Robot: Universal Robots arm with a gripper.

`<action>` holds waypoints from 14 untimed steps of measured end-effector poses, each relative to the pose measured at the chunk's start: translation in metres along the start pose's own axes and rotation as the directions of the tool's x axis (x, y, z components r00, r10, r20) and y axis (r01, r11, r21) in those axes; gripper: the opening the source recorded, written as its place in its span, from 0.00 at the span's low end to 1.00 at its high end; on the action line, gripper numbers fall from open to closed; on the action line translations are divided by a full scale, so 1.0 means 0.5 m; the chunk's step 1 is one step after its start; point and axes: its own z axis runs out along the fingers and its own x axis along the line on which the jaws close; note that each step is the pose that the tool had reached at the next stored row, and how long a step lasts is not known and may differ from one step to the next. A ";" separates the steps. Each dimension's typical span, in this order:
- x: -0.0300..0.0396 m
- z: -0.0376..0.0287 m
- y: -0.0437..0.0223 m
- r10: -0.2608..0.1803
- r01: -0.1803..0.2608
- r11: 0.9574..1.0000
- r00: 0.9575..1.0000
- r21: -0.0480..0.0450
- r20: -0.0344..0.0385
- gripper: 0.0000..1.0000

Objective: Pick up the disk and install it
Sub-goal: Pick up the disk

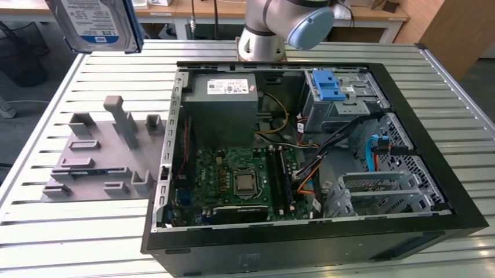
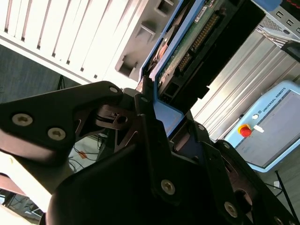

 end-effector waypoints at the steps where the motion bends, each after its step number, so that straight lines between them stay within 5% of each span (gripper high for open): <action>1: 0.001 0.000 -0.003 0.000 0.000 1.000 1.000 0.000 0.000 0.36; 8: 0.030 0.002 -0.016 0.000 0.000 1.000 1.000 0.000 0.000 0.36; 14: 0.030 0.002 -0.027 0.000 0.000 1.000 1.000 0.000 0.000 0.36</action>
